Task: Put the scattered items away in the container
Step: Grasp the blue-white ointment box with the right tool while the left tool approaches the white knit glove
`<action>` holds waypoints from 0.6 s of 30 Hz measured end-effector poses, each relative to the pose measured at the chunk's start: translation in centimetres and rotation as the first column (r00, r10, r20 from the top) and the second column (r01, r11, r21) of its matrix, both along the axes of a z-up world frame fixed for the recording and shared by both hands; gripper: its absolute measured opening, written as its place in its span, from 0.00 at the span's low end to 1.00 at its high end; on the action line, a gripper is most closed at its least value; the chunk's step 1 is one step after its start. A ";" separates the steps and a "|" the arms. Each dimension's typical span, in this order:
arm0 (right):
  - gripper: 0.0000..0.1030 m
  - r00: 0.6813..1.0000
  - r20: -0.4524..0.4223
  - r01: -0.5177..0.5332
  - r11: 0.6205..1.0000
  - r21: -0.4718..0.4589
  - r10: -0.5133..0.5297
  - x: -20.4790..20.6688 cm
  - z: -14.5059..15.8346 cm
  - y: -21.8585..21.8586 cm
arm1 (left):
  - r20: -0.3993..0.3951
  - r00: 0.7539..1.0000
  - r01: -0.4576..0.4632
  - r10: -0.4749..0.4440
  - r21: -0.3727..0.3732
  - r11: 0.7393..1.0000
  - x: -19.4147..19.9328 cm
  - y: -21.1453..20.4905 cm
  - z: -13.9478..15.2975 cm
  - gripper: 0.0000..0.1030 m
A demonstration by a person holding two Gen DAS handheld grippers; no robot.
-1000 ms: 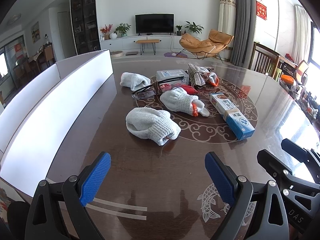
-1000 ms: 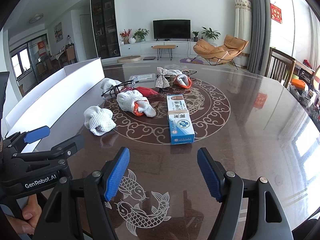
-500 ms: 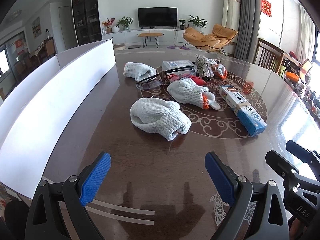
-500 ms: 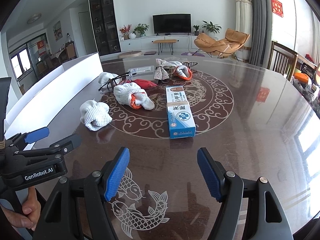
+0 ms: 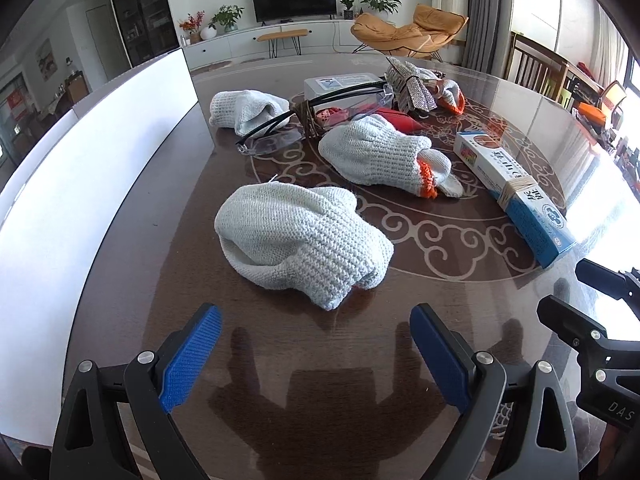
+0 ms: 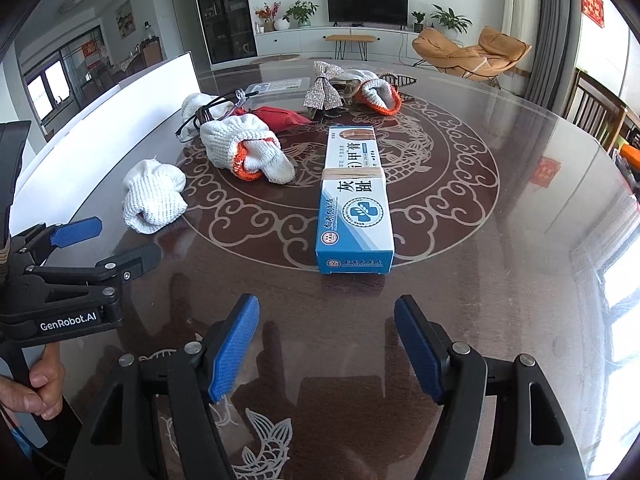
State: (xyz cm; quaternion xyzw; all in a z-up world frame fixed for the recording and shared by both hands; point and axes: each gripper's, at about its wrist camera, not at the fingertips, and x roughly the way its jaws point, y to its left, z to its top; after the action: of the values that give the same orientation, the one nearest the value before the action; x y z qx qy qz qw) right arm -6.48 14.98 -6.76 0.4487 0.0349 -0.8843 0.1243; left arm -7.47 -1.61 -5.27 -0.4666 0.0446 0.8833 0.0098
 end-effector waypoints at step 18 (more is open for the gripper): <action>0.70 0.999 -0.031 -0.017 0.999 0.050 0.018 -7.6 -1.2 -0.5 | 0.004 1.000 0.018 -0.018 0.061 0.998 -5.9 0.1 -0.7 1.00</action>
State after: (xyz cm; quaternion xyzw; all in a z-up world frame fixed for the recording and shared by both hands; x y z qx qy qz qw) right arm -14.07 14.53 -7.94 0.4376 0.0625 -0.8889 0.1204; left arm -13.42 -1.48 -6.02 -0.4678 0.0218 0.8830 0.0321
